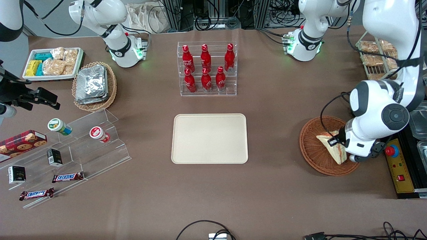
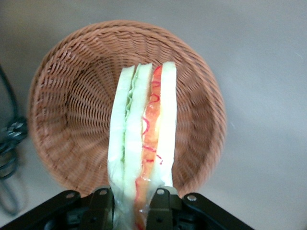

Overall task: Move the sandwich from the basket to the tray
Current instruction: 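Lift the sandwich and carry it over the cream tray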

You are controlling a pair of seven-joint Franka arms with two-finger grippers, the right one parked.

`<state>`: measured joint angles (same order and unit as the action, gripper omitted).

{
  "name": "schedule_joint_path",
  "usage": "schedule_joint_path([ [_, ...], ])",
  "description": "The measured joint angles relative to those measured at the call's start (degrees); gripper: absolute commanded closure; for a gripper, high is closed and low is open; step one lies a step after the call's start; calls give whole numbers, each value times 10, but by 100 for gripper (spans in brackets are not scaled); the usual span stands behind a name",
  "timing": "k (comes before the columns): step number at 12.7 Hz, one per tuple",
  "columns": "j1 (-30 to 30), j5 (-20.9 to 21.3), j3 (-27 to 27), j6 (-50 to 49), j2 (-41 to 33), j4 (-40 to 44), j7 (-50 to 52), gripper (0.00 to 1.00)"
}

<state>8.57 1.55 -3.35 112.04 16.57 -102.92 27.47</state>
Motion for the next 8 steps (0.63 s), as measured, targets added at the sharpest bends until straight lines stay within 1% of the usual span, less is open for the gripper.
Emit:
schedule_joint_path([
  [2, 12, 10, 47, -117, -14, 95, -24, 95],
  [4, 26, 32, 112, -185, -18, 177, -53, 98],
  [6, 35, 37, 171, -194, -15, 199, -56, 100],
  [8, 45, 37, 203, -176, 7, 199, -56, 100],
])
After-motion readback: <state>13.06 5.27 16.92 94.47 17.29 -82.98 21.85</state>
